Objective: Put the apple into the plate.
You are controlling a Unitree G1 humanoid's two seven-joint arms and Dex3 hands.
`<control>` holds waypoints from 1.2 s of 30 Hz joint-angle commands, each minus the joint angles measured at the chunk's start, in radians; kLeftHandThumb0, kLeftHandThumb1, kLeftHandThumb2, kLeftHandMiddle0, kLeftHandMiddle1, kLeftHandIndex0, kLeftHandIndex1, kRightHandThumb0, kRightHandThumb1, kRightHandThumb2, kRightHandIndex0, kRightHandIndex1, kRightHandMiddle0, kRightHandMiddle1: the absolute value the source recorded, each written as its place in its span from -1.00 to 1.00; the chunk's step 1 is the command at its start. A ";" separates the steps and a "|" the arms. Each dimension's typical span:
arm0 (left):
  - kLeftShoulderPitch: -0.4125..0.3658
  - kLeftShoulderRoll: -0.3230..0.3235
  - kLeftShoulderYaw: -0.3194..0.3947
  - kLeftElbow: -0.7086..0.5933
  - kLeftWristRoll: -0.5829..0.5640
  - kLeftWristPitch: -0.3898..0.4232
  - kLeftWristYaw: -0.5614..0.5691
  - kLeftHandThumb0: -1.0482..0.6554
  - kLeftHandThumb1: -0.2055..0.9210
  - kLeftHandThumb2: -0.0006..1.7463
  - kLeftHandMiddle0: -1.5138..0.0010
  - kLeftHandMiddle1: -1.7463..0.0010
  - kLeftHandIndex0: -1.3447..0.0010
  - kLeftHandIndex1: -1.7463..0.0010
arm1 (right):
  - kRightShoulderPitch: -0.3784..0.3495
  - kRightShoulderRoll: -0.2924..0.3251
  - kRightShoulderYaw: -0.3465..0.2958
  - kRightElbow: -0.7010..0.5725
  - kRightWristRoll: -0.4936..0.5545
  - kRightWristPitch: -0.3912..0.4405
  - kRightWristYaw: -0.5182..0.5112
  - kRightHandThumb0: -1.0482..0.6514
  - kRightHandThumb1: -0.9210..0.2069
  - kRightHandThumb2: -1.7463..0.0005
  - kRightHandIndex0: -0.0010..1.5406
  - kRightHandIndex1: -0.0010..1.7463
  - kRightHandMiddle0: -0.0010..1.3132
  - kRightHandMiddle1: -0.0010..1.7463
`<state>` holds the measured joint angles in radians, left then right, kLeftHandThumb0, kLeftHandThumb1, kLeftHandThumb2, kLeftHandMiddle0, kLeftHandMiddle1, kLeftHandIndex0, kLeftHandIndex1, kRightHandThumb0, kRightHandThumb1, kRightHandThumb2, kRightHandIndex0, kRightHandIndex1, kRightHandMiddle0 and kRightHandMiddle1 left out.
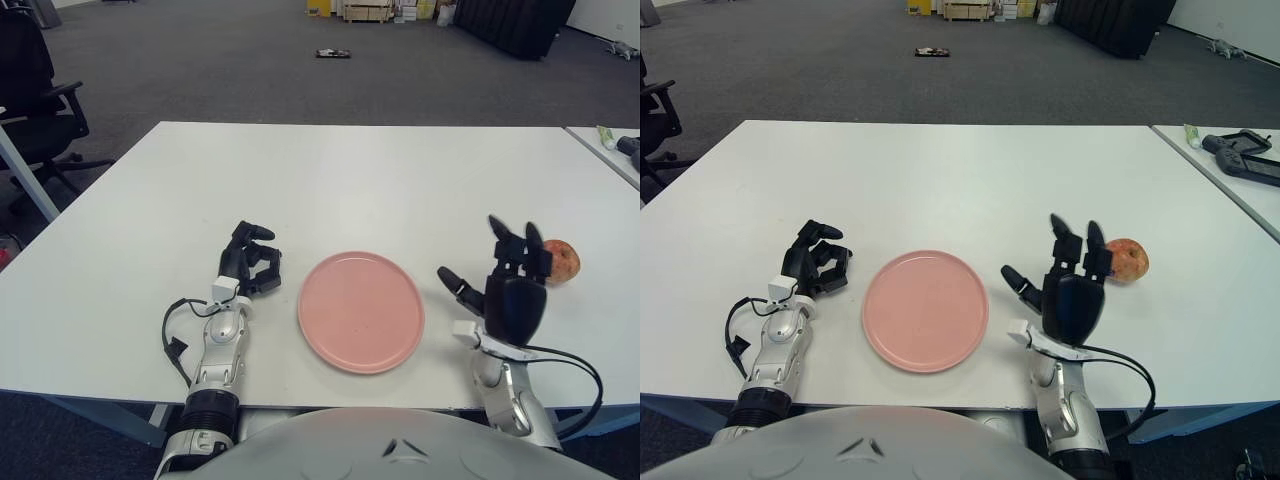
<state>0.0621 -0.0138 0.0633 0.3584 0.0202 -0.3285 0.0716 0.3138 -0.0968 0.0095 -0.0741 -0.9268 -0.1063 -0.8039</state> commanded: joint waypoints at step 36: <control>0.032 0.002 -0.003 0.035 -0.001 0.051 -0.003 0.22 0.09 0.29 0.15 -0.65 0.38 -1.00 | -0.410 -0.148 -0.161 0.504 0.235 0.306 -0.115 -0.96 -0.65 0.63 -1.00 -1.00 -1.00 -1.00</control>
<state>0.0667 -0.0122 0.0632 0.3544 0.0212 -0.3230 0.0767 -0.0489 -0.2303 -0.1447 0.4128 -0.7201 0.1668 -0.9481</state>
